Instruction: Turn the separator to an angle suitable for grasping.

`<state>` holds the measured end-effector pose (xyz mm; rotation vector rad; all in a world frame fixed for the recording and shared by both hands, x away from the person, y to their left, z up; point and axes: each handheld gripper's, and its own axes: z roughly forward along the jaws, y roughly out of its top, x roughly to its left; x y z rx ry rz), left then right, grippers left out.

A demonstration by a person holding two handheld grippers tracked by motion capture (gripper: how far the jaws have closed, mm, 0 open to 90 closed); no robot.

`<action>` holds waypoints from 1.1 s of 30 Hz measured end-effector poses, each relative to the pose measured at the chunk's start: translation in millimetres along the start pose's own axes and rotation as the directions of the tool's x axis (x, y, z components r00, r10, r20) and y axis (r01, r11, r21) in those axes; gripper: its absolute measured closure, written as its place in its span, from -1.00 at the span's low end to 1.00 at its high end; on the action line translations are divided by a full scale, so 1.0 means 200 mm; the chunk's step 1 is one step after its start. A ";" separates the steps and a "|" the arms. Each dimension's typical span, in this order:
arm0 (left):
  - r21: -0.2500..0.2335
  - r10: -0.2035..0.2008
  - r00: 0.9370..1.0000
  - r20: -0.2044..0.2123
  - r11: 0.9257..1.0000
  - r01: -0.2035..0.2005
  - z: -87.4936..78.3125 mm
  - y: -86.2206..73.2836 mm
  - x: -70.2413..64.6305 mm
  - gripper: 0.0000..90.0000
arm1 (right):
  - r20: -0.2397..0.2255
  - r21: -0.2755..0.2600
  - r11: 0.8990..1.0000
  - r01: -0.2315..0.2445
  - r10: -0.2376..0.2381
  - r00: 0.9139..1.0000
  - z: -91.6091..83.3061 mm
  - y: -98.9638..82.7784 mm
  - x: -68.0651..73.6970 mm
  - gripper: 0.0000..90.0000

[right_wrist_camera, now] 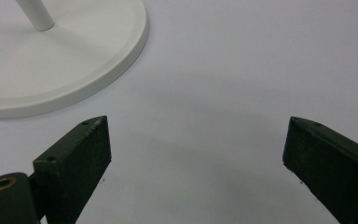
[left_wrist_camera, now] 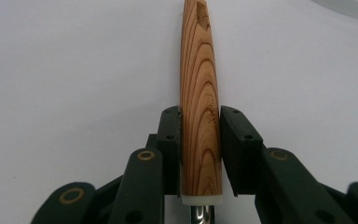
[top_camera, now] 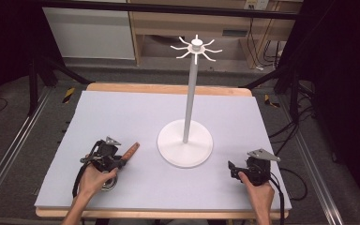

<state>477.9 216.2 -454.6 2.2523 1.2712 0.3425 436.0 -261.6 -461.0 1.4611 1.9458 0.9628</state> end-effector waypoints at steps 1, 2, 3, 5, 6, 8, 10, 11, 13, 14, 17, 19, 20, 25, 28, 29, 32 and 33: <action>0.000 -0.004 1.000 0.000 1.000 0.004 0.00 0.00 0.00 0.54 | 0.002 0.001 1.000 0.000 0.000 1.000 0.00 0.00 0.00 -0.82; 0.002 -0.002 1.000 -0.007 1.000 0.002 0.01 -0.01 0.01 0.53 | 0.000 0.003 1.000 0.001 -0.001 1.000 0.00 0.00 0.00 -0.82; 0.008 0.009 1.000 -0.015 1.000 -0.009 0.02 -0.01 0.01 0.51 | 0.001 0.004 1.000 -0.005 0.005 1.000 0.00 0.00 0.01 -0.82; 0.006 0.013 1.000 -0.020 1.000 -0.013 0.02 -0.02 0.01 0.49 | -0.001 0.002 1.000 -0.006 0.006 1.000 0.00 0.00 0.00 -0.82; 0.002 0.020 1.000 -0.021 1.000 -0.020 0.02 -0.02 0.01 0.48 | -0.003 0.003 1.000 -0.008 0.008 1.000 0.00 0.00 0.00 -0.82; 0.005 0.032 0.999 -0.020 0.999 -0.032 0.02 -0.01 0.00 0.43 | -0.003 0.003 1.000 -0.004 0.004 1.000 0.00 0.00 0.00 -0.82; 0.016 0.053 0.998 -0.044 0.999 -0.052 0.03 -0.01 0.00 0.29 | -0.004 0.005 1.000 -0.002 0.002 1.000 0.00 0.00 0.00 -0.82; 0.015 0.061 0.997 -0.053 0.998 -0.060 0.03 0.00 0.00 0.24 | -0.004 0.004 1.000 -0.002 0.002 1.000 0.00 0.00 0.00 -0.82; 0.008 0.074 0.996 -0.043 0.997 -0.073 0.03 0.01 -0.01 0.19 | -0.004 0.003 1.000 -0.004 0.004 1.000 0.00 0.00 0.00 -0.82; 0.005 0.084 0.996 -0.043 0.996 -0.084 0.03 0.02 -0.01 0.15 | -0.004 0.004 1.000 -0.004 0.004 1.000 0.00 0.00 0.00 -0.82; -0.002 0.102 0.994 -0.049 0.995 -0.102 0.02 0.04 -0.02 0.11 | -0.002 0.007 1.000 -0.010 0.010 1.000 0.00 0.00 0.00 -0.82; -0.001 0.127 0.991 -0.050 0.992 -0.127 0.03 0.08 -0.02 0.11 | -0.009 0.012 1.000 -0.010 0.010 1.000 0.00 0.00 0.00 -0.82; 0.005 0.133 0.990 -0.051 0.991 -0.133 0.03 0.09 -0.02 0.11 | -0.011 0.014 1.000 -0.010 0.010 1.000 0.00 0.00 0.00 -0.82; 0.035 0.148 0.988 -0.045 0.989 -0.147 0.06 0.14 -0.02 0.19 | -0.011 0.014 1.000 -0.013 0.013 1.000 -0.01 0.00 -0.01 -0.82; 0.067 0.161 0.986 -0.033 0.985 -0.159 0.07 0.16 -0.01 0.23 | -0.015 0.018 1.000 -0.014 0.014 1.000 -0.01 0.00 -0.01 -0.82; 0.067 0.161 0.986 -0.033 0.985 -0.159 0.07 0.16 -0.01 0.23 | -0.015 0.018 1.000 -0.014 0.014 1.000 -0.01 0.00 -0.01 -0.82; 0.094 0.161 0.987 -0.028 0.983 -0.158 0.09 0.16 0.00 0.27 | -0.015 0.020 1.000 -0.008 0.009 1.000 0.00 0.00 -0.01 -0.82; 0.100 0.160 0.987 -0.026 0.983 -0.157 0.09 0.17 0.01 0.29 | -0.013 0.023 1.000 -0.013 0.013 1.000 0.00 0.00 -0.01 -0.82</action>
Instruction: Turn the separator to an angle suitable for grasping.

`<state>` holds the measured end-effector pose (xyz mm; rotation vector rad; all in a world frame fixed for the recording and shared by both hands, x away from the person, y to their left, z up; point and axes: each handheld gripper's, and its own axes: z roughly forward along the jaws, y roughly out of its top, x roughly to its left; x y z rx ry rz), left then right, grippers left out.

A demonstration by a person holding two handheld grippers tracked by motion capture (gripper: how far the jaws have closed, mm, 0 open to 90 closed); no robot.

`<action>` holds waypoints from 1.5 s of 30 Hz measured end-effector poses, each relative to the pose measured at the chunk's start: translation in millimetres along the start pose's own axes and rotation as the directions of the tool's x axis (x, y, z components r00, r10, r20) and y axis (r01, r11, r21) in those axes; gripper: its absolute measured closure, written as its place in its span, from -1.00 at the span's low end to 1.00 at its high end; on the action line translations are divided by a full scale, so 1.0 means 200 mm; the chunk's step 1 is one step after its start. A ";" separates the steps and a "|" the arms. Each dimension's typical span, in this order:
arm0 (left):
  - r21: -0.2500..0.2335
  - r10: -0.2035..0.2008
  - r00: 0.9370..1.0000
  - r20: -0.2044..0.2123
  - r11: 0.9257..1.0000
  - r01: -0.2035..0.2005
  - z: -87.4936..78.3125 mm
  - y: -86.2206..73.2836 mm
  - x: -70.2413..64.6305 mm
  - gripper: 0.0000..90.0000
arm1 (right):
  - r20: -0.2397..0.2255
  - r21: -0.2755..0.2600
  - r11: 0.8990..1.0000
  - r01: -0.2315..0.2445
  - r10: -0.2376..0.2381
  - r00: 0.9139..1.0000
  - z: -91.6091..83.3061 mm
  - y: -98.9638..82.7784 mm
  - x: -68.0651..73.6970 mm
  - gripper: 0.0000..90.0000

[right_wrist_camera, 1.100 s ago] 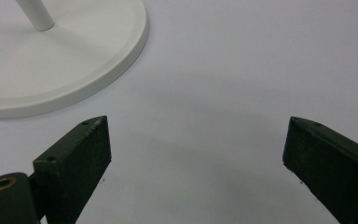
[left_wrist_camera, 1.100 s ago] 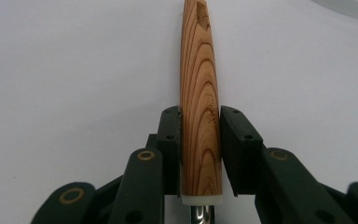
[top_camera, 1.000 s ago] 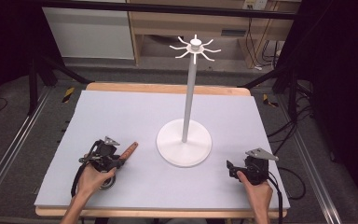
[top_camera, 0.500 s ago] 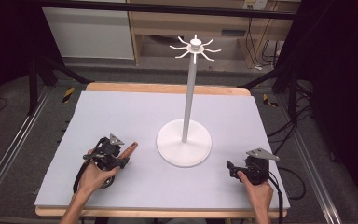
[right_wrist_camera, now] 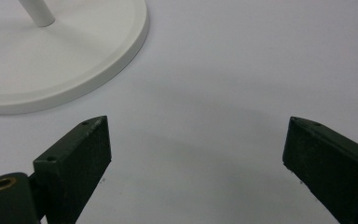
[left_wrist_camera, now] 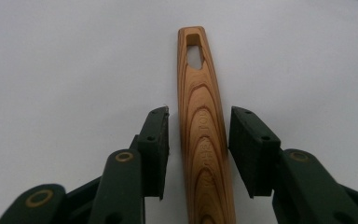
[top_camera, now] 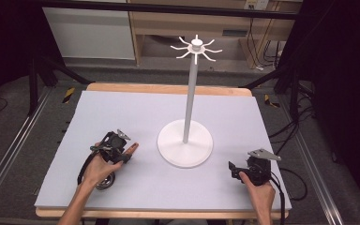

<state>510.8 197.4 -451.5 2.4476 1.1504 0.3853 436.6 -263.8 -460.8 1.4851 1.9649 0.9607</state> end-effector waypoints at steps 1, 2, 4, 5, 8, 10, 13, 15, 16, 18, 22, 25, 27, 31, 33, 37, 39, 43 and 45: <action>0.004 0.002 1.000 0.003 1.000 -0.002 0.00 0.00 0.00 0.31 | -0.001 0.002 1.000 -0.003 0.003 1.000 0.00 0.00 0.00 -0.82; 0.010 0.000 1.000 0.010 1.000 0.000 0.01 0.00 0.01 0.33 | -0.001 0.003 1.000 -0.003 0.003 1.000 0.00 0.00 0.00 -0.82; 0.014 -0.001 1.000 0.023 1.000 0.001 0.01 0.00 0.01 0.37 | -0.002 0.004 1.000 -0.007 0.007 1.000 0.00 0.00 0.00 -0.82; 0.015 -0.003 1.000 0.028 1.000 0.003 0.01 0.00 0.01 0.41 | -0.001 0.004 1.000 -0.006 0.006 1.000 0.00 0.00 0.00 -0.82; 0.024 -0.008 1.000 0.029 1.000 0.007 0.01 0.01 0.01 0.43 | -0.007 0.005 1.000 -0.004 0.004 1.000 0.00 0.00 0.00 -0.82; 0.030 -0.009 1.000 0.030 1.000 0.008 0.01 0.01 0.01 0.43 | -0.009 0.005 1.000 -0.003 0.003 1.000 0.00 0.00 0.00 -0.82; 0.039 -0.008 0.999 0.034 0.999 0.006 0.02 0.02 0.02 0.42 | -0.005 0.006 1.000 -0.006 0.006 1.000 0.00 0.00 0.00 -0.82; 0.041 -0.014 0.999 0.043 0.999 0.012 0.02 0.02 0.02 0.42 | -0.005 0.009 1.000 -0.002 0.002 1.000 0.00 0.00 0.00 -0.82; 0.044 -0.015 0.999 0.044 0.999 0.013 0.02 0.02 0.03 0.42 | -0.006 0.010 1.000 -0.001 0.001 1.000 0.00 0.00 -0.01 -0.82; 0.046 -0.018 0.999 0.037 0.999 0.016 0.02 0.02 0.02 0.42 | -0.008 0.009 1.000 -0.004 0.004 1.000 0.00 0.00 -0.01 -0.82; 0.051 -0.024 0.999 0.027 0.998 0.023 0.02 0.02 0.02 0.44 | -0.008 0.013 1.000 -0.005 0.005 1.000 0.00 0.00 -0.01 -0.82; 0.057 -0.049 0.999 0.024 0.997 0.047 0.02 0.03 0.01 0.47 | -0.009 0.017 1.000 -0.004 0.004 1.000 0.00 0.00 -0.01 -0.82; 0.065 -0.043 0.999 0.026 0.997 0.041 0.02 0.03 0.02 0.49 | -0.007 0.018 1.000 -0.002 0.002 1.000 0.01 0.00 -0.01 -0.82; 0.067 -0.044 0.999 0.028 0.997 0.042 0.02 0.04 0.02 0.49 | -0.011 0.021 1.000 -0.006 0.006 1.000 0.01 0.00 -0.01 -0.82; 0.066 -0.042 0.999 0.028 0.997 0.040 0.02 0.03 0.02 0.49 | -0.011 0.022 1.000 -0.007 0.007 1.000 0.01 0.00 -0.01 -0.82; 0.041 -0.048 0.998 0.044 0.998 0.046 0.01 0.02 0.03 0.50 | -0.011 0.024 1.000 -0.005 0.006 1.000 0.01 0.00 -0.02 -0.82; 0.020 -0.046 0.998 0.044 0.999 0.045 0.00 0.01 0.02 0.50 | -0.010 0.024 1.000 -0.010 0.010 1.000 0.01 0.00 -0.02 -0.82; -0.023 -0.051 0.997 0.055 0.998 0.053 -0.05 -0.01 0.03 0.50 | -0.003 0.030 1.000 -0.009 0.009 1.000 0.01 0.00 -0.01 -0.82; -0.049 -0.058 0.997 0.059 0.997 0.061 -0.08 -0.02 0.03 0.50 | -0.005 0.030 1.000 -0.006 0.007 1.000 0.01 0.00 -0.01 -0.82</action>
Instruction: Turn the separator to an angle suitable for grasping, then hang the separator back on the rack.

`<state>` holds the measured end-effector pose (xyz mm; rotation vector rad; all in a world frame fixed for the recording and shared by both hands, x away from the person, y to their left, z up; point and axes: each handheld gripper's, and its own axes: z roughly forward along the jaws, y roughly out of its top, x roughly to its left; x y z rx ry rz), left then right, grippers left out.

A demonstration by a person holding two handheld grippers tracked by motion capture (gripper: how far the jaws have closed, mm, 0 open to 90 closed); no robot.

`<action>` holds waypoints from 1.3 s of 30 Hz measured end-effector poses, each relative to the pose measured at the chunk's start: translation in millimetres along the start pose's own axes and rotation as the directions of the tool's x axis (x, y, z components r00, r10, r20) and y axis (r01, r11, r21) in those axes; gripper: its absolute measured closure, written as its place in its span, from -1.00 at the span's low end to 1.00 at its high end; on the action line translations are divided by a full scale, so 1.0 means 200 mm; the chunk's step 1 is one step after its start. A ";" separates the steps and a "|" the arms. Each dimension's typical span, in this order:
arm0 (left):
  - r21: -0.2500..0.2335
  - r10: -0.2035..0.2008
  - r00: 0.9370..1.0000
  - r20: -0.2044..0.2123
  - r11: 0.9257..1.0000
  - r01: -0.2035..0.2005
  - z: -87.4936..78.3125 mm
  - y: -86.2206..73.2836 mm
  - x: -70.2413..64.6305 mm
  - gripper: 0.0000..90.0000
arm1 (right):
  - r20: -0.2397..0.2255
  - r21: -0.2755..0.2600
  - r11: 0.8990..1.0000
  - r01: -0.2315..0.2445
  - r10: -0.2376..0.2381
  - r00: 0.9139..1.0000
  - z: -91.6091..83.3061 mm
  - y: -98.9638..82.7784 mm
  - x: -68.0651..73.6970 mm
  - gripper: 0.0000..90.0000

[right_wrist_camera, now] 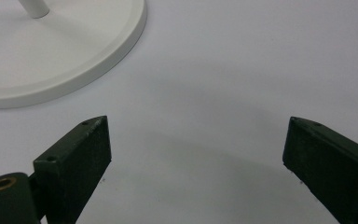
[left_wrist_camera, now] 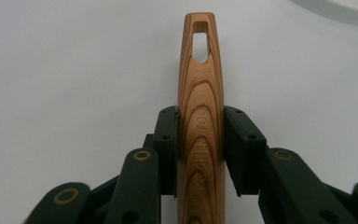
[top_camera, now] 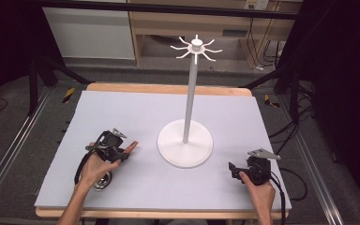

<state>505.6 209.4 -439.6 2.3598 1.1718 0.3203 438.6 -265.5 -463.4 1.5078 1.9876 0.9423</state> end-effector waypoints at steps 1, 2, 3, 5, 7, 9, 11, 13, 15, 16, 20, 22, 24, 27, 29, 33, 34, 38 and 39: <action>0.000 0.000 1.000 0.000 1.000 0.000 0.00 0.00 0.00 0.50 | 0.000 0.000 1.000 0.000 0.000 1.000 0.00 0.00 0.00 -0.82; -0.020 -0.008 1.000 -0.004 1.000 0.008 -0.02 -0.01 0.01 0.50 | 0.004 -0.006 1.000 0.000 0.001 1.000 0.00 0.00 0.00 -0.81; -0.025 -0.014 1.000 -0.001 1.000 0.014 -0.03 -0.01 0.01 0.50 | 0.003 -0.005 1.000 -0.003 0.003 1.000 0.00 0.00 0.00 -0.81; -0.038 -0.021 1.000 -0.002 0.999 0.021 -0.05 -0.02 0.02 0.50 | -0.002 -0.006 1.000 -0.007 0.007 1.000 0.00 0.00 0.00 -0.81; -0.057 -0.031 1.000 0.002 0.998 0.031 -0.06 -0.03 0.02 0.50 | -0.004 -0.008 1.000 -0.008 0.008 1.000 0.00 0.00 0.00 -0.81; -0.071 -0.035 0.999 0.011 0.997 0.036 -0.08 -0.03 0.02 0.50 | -0.003 -0.009 1.000 -0.008 0.008 1.000 0.00 0.00 0.00 -0.81; -0.080 -0.037 0.999 0.012 0.996 0.038 -0.09 -0.03 0.02 0.50 | -0.003 -0.011 1.000 -0.005 0.005 1.000 0.00 0.00 -0.01 -0.81; -0.098 -0.038 0.999 0.015 0.994 0.039 -0.11 -0.03 0.01 0.50 | -0.003 -0.010 1.000 -0.007 0.007 1.000 0.00 0.00 0.00 -0.81; -0.120 -0.036 0.999 0.015 0.992 0.038 -0.15 -0.03 0.00 0.50 | -0.004 -0.009 1.000 -0.009 0.009 1.000 0.00 0.00 0.00 -0.81; -0.132 -0.037 0.999 0.015 0.991 0.039 -0.16 -0.03 0.00 0.50 | -0.005 -0.010 1.000 -0.010 0.010 1.000 0.00 0.00 0.00 -0.81; -0.187 -0.035 0.999 0.014 0.982 0.037 -0.21 -0.03 -0.02 0.50 | -0.005 -0.016 1.000 -0.015 0.015 1.000 -0.01 0.00 0.00 -0.81; -0.220 -0.034 0.999 0.010 0.975 0.035 -0.24 -0.03 -0.03 0.50 | -0.006 -0.021 1.000 -0.011 0.011 1.000 -0.01 -0.01 0.00 -0.81; -0.256 -0.040 0.999 0.004 0.966 0.040 -0.27 -0.03 -0.04 0.50 | -0.005 -0.022 1.000 -0.007 0.006 1.000 -0.01 -0.01 0.00 -0.81; -0.314 -0.055 0.998 0.008 0.948 0.055 -0.30 -0.03 -0.05 0.50 | -0.005 -0.026 1.000 -0.006 0.006 1.000 -0.01 -0.01 0.00 -0.81; -0.352 -0.061 0.998 0.014 0.934 0.062 -0.33 -0.03 -0.05 0.50 | -0.004 -0.027 1.000 -0.007 0.007 1.000 -0.01 -0.01 0.00 -0.81; -0.413 -0.071 0.997 0.018 0.908 0.073 -0.37 -0.04 -0.07 0.50 | -0.001 -0.029 1.000 -0.010 0.010 1.000 -0.01 -0.01 0.00 -0.81; -0.452 -0.076 0.997 0.031 0.888 0.082 -0.40 -0.04 -0.08 0.50 | -0.002 -0.030 1.000 -0.006 0.006 1.000 -0.01 -0.01 0.00 -0.81; -0.515 -0.075 0.997 0.033 0.854 0.082 -0.45 -0.04 -0.10 0.50 | 0.001 -0.031 0.999 -0.008 0.008 1.000 -0.02 -0.01 0.00 -0.81; -0.529 -0.074 0.997 0.033 0.845 0.080 -0.47 -0.04 -0.11 0.50 | 0.000 -0.033 0.999 -0.009 0.009 1.000 -0.02 -0.01 0.00 -0.81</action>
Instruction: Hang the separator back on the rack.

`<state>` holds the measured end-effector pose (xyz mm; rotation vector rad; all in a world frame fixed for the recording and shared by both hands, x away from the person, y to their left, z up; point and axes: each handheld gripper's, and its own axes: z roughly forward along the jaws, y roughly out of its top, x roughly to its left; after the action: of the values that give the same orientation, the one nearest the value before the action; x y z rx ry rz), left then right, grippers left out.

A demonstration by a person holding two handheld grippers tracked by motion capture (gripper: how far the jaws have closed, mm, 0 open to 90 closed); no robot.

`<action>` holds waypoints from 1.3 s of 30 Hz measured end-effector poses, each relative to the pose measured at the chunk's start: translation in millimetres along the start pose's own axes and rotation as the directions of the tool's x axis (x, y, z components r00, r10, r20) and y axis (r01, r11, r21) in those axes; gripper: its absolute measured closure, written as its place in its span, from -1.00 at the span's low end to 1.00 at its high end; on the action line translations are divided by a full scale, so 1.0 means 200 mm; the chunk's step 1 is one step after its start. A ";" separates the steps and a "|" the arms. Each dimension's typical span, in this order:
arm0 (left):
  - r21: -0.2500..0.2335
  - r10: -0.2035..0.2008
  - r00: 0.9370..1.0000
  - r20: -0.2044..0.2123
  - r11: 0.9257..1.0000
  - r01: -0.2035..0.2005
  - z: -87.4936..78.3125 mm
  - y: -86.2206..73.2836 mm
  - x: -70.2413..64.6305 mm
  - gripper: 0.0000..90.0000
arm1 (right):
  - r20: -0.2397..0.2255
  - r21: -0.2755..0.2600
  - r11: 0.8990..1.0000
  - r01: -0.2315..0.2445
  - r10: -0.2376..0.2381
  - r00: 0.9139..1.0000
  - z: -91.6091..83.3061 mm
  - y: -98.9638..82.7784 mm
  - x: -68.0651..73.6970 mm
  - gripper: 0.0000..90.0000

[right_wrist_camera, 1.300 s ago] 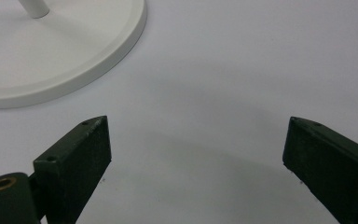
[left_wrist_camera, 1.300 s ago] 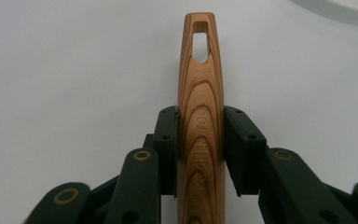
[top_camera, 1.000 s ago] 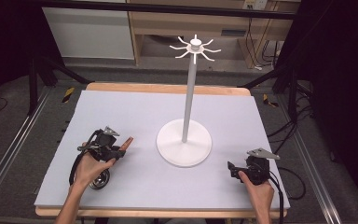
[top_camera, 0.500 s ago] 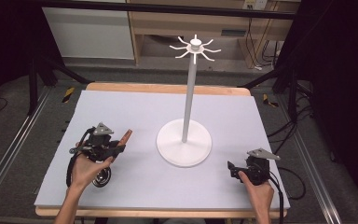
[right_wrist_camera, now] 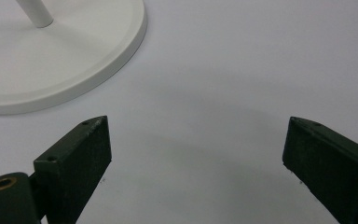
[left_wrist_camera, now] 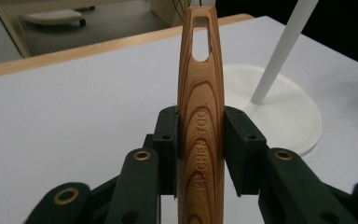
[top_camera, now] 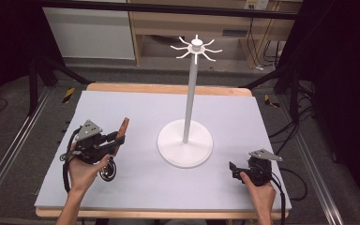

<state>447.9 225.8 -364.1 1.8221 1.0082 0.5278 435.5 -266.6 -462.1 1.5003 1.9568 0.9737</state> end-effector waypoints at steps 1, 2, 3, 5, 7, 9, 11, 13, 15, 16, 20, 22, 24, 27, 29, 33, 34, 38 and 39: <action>-0.018 0.001 1.000 0.003 1.000 -0.001 -0.01 0.01 -0.01 0.50 | 0.001 0.002 1.000 -0.001 0.001 1.000 0.00 0.00 0.00 -0.81; -0.029 0.003 1.000 0.008 1.000 -0.003 -0.02 0.01 -0.02 0.50 | -0.001 0.001 1.000 -0.004 0.004 1.000 0.00 0.00 0.00 -0.81; -0.038 0.004 1.000 0.015 0.999 -0.004 -0.03 0.02 -0.02 0.50 | -0.003 -0.002 1.000 -0.002 0.002 1.000 0.00 0.00 -0.01 -0.81; -0.053 0.005 0.999 0.036 0.999 -0.003 -0.04 0.03 -0.04 0.50 | 0.004 -0.007 1.000 -0.002 0.002 1.000 0.00 0.00 -0.01 -0.81; -0.062 0.008 0.999 0.036 0.998 -0.006 -0.04 0.04 -0.05 0.50 | 0.004 -0.010 1.000 0.000 0.000 1.000 0.00 0.00 -0.01 -0.81; -0.076 0.021 0.999 0.029 0.997 -0.019 -0.04 0.06 -0.06 0.50 | -0.001 -0.009 1.000 -0.003 0.003 1.000 -0.01 0.00 -0.01 -0.81; -0.083 0.028 0.999 0.027 0.996 -0.025 -0.03 0.08 -0.07 0.50 | 0.002 -0.012 1.000 -0.007 0.007 1.000 -0.01 0.00 -0.01 -0.81; -0.098 0.025 0.999 0.033 0.995 -0.021 -0.03 0.09 -0.08 0.50 | 0.000 -0.016 1.000 -0.003 0.003 1.000 -0.02 0.00 -0.02 -0.81; -0.108 0.026 0.999 0.035 0.994 -0.022 -0.03 0.11 -0.09 0.50 | 0.003 -0.020 1.000 -0.003 0.003 1.000 -0.02 0.00 -0.02 -0.81; -0.111 0.035 0.999 0.030 0.993 -0.031 -0.03 0.13 -0.09 0.50 | -0.001 -0.025 1.000 -0.016 0.016 1.000 -0.02 0.00 -0.03 -0.81; -0.140 0.047 0.999 0.018 0.989 -0.044 -0.04 0.18 -0.10 0.50 | -0.005 -0.029 1.000 -0.009 0.009 1.000 -0.02 0.00 -0.03 -0.81; -0.154 0.044 0.999 0.020 0.987 -0.040 -0.05 0.21 -0.10 0.50 | -0.008 -0.031 0.999 -0.014 0.014 1.000 -0.02 0.00 -0.03 -0.81; -0.157 0.044 0.999 0.019 0.987 -0.041 -0.06 0.22 -0.10 0.50 | -0.008 -0.032 0.999 -0.013 0.013 1.000 -0.02 0.00 -0.03 -0.81; -0.172 0.046 0.999 0.017 0.984 -0.043 -0.07 0.26 -0.11 0.50 | -0.006 -0.030 1.000 -0.009 0.009 1.000 -0.02 0.00 -0.03 -0.81; -0.180 0.046 0.999 0.023 0.983 -0.041 -0.07 0.27 -0.11 0.50 | -0.007 -0.030 0.999 -0.011 0.011 1.000 -0.02 0.00 -0.03 -0.81; -0.205 0.036 0.998 0.043 0.978 -0.026 -0.07 0.33 -0.12 0.50 | -0.004 -0.029 1.000 -0.011 0.011 1.000 -0.02 0.00 -0.03 -0.81; -0.210 0.037 0.998 0.044 0.977 -0.027 -0.07 0.34 -0.12 0.50 | -0.003 -0.029 1.000 -0.010 0.010 1.000 -0.02 0.00 -0.03 -0.81; -0.233 0.049 0.998 0.046 0.972 -0.037 -0.09 0.39 -0.15 0.50 | -0.002 -0.027 1.000 -0.009 0.009 1.000 -0.02 0.00 -0.03 -0.82; -0.237 0.052 0.998 0.048 0.971 -0.039 -0.09 0.41 -0.16 0.50 | 0.003 -0.029 1.000 -0.006 0.006 1.000 -0.02 0.00 -0.03 -0.81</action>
<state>449.9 192.3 -281.4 1.6411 0.8315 0.5978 434.8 -272.3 -459.7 1.4917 1.9295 0.9977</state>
